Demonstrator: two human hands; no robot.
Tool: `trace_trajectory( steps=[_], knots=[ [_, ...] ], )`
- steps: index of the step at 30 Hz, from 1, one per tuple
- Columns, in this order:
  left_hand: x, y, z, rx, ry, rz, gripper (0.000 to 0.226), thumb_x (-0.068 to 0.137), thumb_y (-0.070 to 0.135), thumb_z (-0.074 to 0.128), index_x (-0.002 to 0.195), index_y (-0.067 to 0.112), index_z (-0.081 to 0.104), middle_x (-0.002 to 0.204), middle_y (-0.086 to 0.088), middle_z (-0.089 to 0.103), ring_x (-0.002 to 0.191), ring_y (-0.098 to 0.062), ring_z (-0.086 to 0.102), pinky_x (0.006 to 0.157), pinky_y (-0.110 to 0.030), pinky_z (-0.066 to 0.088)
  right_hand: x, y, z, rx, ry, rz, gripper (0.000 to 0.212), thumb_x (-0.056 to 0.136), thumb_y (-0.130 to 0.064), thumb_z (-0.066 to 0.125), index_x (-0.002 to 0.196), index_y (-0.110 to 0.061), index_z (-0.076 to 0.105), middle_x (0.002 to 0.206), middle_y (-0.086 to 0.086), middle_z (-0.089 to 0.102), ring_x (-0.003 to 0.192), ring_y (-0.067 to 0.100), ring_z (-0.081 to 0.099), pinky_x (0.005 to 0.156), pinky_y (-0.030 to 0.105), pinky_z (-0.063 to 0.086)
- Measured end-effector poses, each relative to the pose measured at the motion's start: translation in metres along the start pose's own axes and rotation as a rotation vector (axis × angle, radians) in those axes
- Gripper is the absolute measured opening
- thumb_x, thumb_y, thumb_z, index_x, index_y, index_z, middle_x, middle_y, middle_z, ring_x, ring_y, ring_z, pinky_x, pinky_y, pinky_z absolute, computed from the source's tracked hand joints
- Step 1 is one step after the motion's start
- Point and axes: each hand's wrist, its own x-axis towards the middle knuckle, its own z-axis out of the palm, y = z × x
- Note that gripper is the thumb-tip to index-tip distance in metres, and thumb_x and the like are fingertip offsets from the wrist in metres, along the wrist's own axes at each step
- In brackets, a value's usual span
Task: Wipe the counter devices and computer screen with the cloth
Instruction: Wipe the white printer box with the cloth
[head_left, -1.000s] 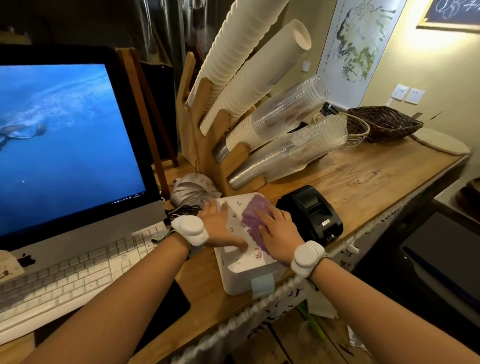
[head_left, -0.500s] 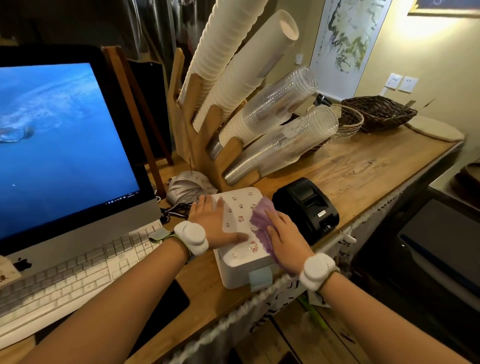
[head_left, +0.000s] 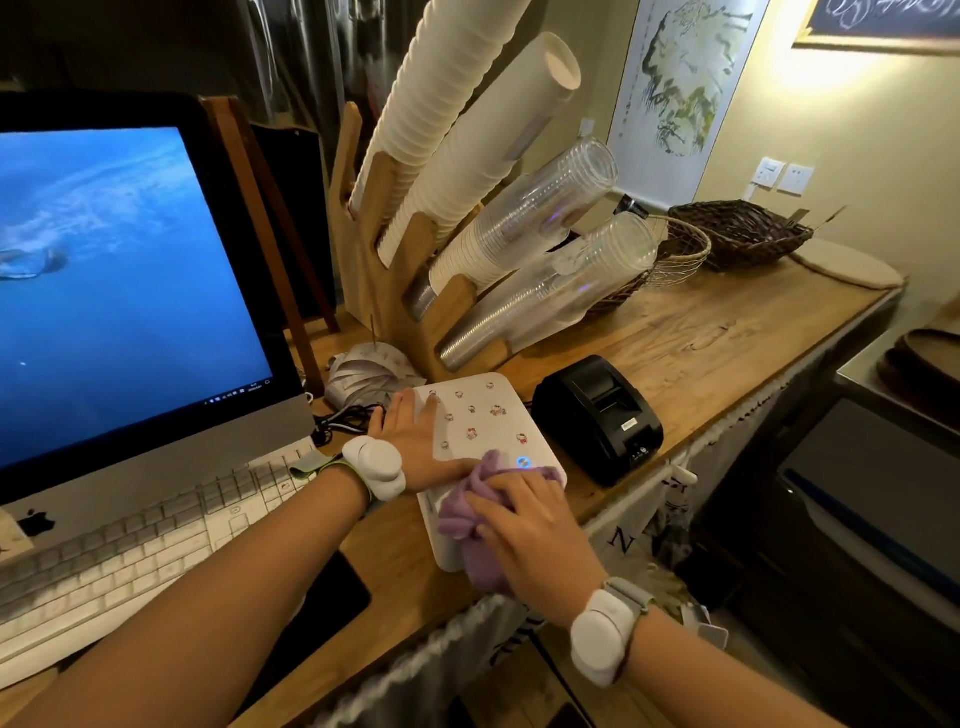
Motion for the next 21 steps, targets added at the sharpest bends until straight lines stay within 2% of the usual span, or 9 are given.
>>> trace_trajectory(
  steps=[3,6,10,12,14,17,19,21],
  knots=[
    [0.0,0.0,-0.001,-0.009,-0.019,0.002,0.12,0.058,0.086,0.021,0.155,0.018,0.0,0.162,-0.015,-0.003,0.15,-0.031,-0.003,0.121,-0.048,0.002,0.004,-0.006,0.006,-0.095,-0.093,-0.113,0.032,0.086,-0.039,0.053,0.114,-0.029,0.065,0.112,-0.003,0.063,0.106,0.02,0.057,0.093,0.037,0.05],
    [-0.003,0.002,-0.002,-0.003,-0.005,-0.009,0.115,0.061,0.082,0.021,0.155,0.019,0.001,0.162,-0.015,-0.003,0.15,-0.031,-0.003,0.122,-0.047,0.001,0.005,0.005,0.003,-0.087,-0.107,-0.134,0.033,0.088,-0.04,0.047,0.115,-0.03,0.063,0.113,-0.003,0.061,0.108,0.019,0.055,0.094,0.037,0.049],
    [-0.006,0.005,-0.003,-0.004,0.013,-0.009,0.135,0.043,0.095,0.012,0.154,0.02,0.002,0.162,-0.014,0.0,0.15,-0.03,0.002,0.122,-0.046,0.004,-0.002,0.028,-0.012,-0.09,-0.073,-0.089,0.04,0.088,-0.036,0.047,0.124,-0.026,0.059,0.11,0.0,0.06,0.103,0.022,0.054,0.089,0.038,0.047],
    [-0.005,0.003,-0.005,-0.012,0.01,-0.003,0.145,0.036,0.103,0.016,0.154,0.019,0.002,0.162,-0.014,0.0,0.15,-0.031,0.002,0.122,-0.046,0.004,-0.001,0.04,-0.019,-0.076,-0.046,0.004,0.042,0.087,-0.035,0.043,0.125,-0.025,0.06,0.106,0.0,0.06,0.097,0.021,0.054,0.086,0.037,0.048],
    [-0.005,0.001,-0.008,-0.011,-0.012,0.01,0.145,0.038,0.105,0.015,0.154,0.02,-0.001,0.162,-0.014,-0.004,0.15,-0.032,-0.002,0.122,-0.046,0.0,0.003,0.053,-0.018,-0.001,-0.033,0.152,0.036,0.093,-0.033,0.043,0.123,-0.026,0.061,0.106,-0.003,0.056,0.095,0.015,0.051,0.085,0.031,0.047],
    [-0.006,0.002,-0.012,-0.004,-0.074,0.014,0.146,0.036,0.105,0.009,0.154,0.021,-0.006,0.163,-0.012,-0.009,0.15,-0.03,-0.008,0.122,-0.046,-0.003,0.017,0.068,-0.015,0.364,-0.095,0.49,0.027,0.1,-0.027,0.046,0.122,-0.025,0.061,0.109,-0.005,0.053,0.101,0.012,0.053,0.087,0.021,0.044],
    [-0.005,0.0,-0.019,-0.01,-0.116,0.007,0.138,0.045,0.103,0.011,0.154,0.022,-0.006,0.163,-0.011,-0.011,0.15,-0.029,-0.009,0.122,-0.047,-0.003,0.026,0.074,-0.014,0.592,-0.086,0.626,0.026,0.101,-0.022,0.046,0.121,-0.024,0.063,0.109,-0.004,0.058,0.102,0.012,0.058,0.082,0.016,0.042],
    [-0.005,-0.004,-0.028,-0.006,-0.184,0.035,0.124,0.061,0.096,0.028,0.154,0.023,-0.009,0.162,-0.01,-0.015,0.15,-0.028,-0.011,0.122,-0.047,-0.004,0.029,0.078,-0.014,0.729,-0.063,0.698,0.025,0.102,-0.022,0.044,0.119,-0.025,0.063,0.106,-0.007,0.064,0.098,0.007,0.062,0.076,0.014,0.045]
  ],
)
